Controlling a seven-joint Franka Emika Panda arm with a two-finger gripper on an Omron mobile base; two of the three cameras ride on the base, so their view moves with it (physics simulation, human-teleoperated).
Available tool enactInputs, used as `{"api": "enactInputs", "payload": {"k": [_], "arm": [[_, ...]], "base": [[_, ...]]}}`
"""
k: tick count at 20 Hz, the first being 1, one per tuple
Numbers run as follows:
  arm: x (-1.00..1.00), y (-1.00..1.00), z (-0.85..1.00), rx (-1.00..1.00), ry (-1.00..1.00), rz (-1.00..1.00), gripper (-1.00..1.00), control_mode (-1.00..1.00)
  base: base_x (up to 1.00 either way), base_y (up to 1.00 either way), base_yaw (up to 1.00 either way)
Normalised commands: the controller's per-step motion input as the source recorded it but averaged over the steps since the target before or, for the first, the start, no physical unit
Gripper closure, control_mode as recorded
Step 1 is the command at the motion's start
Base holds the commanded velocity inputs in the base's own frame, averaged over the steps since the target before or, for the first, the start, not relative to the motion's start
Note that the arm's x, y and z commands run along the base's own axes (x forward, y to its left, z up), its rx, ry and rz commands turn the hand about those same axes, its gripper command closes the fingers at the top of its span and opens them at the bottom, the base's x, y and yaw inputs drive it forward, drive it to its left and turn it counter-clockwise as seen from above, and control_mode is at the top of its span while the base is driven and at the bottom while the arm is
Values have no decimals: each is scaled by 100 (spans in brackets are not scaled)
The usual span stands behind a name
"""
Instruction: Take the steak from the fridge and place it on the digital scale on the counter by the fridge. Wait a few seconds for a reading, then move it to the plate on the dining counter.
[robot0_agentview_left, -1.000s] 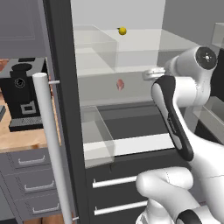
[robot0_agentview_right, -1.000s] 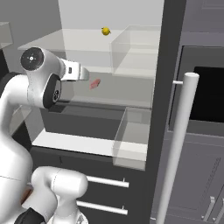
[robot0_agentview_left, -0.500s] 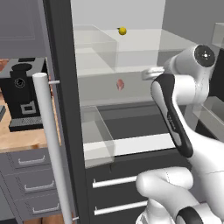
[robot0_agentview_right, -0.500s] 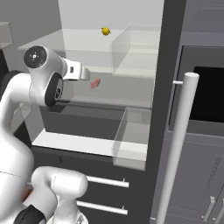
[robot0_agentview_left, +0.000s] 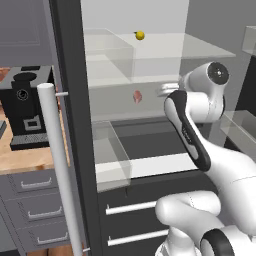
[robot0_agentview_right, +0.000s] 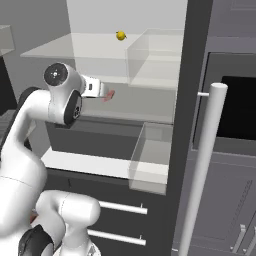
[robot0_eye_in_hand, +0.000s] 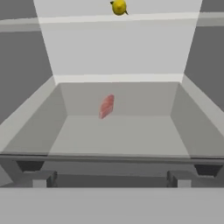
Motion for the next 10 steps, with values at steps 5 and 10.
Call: {"api": "enactInputs", "payload": {"k": [5, 10], "arm": [[51, 0, -35, 3, 1, 0, -100, -100], [54, 0, -26, 4, 8, 0, -100, -100]], "base": [[0, 0, 0], [0, 0, 0]]}}
